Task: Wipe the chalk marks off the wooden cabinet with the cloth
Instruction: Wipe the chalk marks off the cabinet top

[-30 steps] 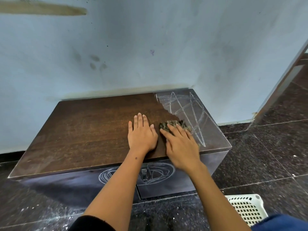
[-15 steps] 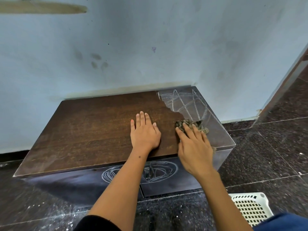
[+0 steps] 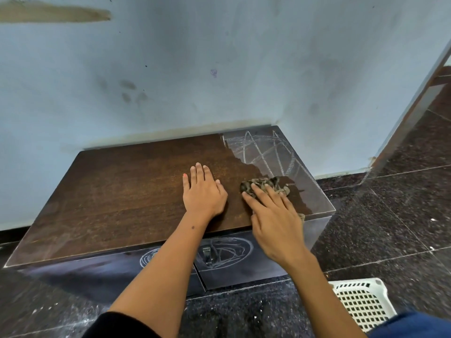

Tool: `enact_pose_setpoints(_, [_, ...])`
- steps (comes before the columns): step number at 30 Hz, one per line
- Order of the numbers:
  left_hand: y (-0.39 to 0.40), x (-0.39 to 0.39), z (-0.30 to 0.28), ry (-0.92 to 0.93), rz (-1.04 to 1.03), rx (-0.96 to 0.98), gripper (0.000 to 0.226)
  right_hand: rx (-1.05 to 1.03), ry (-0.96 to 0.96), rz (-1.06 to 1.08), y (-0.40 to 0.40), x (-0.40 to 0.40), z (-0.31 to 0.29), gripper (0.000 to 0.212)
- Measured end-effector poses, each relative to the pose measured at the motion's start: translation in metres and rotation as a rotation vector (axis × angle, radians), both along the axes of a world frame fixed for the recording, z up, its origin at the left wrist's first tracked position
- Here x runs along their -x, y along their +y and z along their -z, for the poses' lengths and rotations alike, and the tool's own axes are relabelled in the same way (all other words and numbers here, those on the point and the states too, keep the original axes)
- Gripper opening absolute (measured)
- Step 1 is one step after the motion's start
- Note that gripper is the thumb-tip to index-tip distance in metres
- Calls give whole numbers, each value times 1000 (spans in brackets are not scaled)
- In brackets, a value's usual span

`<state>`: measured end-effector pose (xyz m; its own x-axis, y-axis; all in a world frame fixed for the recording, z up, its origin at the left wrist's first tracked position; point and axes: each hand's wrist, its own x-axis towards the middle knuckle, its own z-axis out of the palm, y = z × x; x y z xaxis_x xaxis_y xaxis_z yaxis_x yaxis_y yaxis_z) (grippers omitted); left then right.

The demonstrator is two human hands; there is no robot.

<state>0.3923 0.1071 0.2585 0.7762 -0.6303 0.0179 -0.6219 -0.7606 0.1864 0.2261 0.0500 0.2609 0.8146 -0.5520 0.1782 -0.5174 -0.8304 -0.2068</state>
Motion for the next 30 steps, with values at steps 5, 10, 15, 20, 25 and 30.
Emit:
enact_pose_setpoints(5, [-17,-12,-3,31,83,-7,58,-68,-43,-37,-35,-19,1,44])
enact_pose_setpoints(10, [-17,-16,2,-6,121,-1,56,-145,45,-63,-76,-70,-13,44])
enact_pose_setpoints(15, [-17,-17,5,-12,115,23,57,-90,-130,-42,-54,-35,3,42])
enact_pose_setpoints(20, [-18,-16,6,-30,97,17,58,-129,-117,-6,-56,-42,4,40])
enact_pose_setpoints(25, [-18,-16,3,-4,89,5,59,-166,12,-38,-80,-88,-13,40])
enact_pose_setpoints(30, [-19,-16,6,-17,82,21,60,-56,-145,9,-48,-40,7,38])
